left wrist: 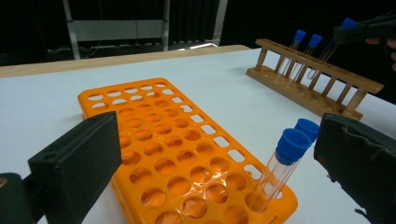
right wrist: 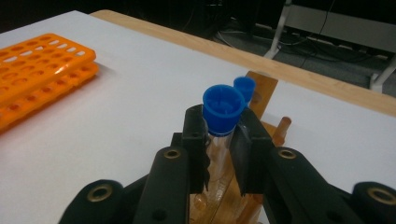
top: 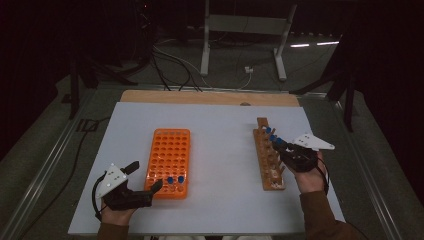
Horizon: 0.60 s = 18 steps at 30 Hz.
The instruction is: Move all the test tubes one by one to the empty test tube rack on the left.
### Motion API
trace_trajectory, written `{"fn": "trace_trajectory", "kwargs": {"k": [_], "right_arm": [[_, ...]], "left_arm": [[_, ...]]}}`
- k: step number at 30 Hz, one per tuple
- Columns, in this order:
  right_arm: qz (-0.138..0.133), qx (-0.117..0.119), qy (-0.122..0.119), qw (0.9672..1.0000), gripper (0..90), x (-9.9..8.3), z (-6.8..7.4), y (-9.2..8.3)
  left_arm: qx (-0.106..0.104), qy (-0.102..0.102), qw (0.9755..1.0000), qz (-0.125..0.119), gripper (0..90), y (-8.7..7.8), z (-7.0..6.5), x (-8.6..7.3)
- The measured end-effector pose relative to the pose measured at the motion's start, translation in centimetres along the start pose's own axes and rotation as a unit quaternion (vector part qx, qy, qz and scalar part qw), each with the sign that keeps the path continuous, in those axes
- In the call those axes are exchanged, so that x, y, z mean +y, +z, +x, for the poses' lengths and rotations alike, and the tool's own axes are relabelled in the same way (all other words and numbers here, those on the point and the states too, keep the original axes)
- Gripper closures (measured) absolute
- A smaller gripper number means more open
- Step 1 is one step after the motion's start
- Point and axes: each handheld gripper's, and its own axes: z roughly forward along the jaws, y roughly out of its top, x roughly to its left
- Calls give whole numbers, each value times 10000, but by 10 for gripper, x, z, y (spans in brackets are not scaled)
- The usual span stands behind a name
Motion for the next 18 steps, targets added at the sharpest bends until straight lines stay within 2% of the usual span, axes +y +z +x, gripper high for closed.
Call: {"fn": "trace_trajectory", "kwargs": {"k": [5, 12, 18], "right_arm": [[-93, -13, -23, 10000, 772, 9, 1, -9], [-256, 61, -38, 9996, 772, 20, 3, -20], [-356, 241, -59, 9991, 771, 30, 11, -24]], "left_arm": [[5, 1, 10000, 7, 19, 0, 0, 0], [-16, 111, 9999, 23, 22, 3, -4, 7], [48, 341, 9994, 16, 22, 5, -11, 17]]}}
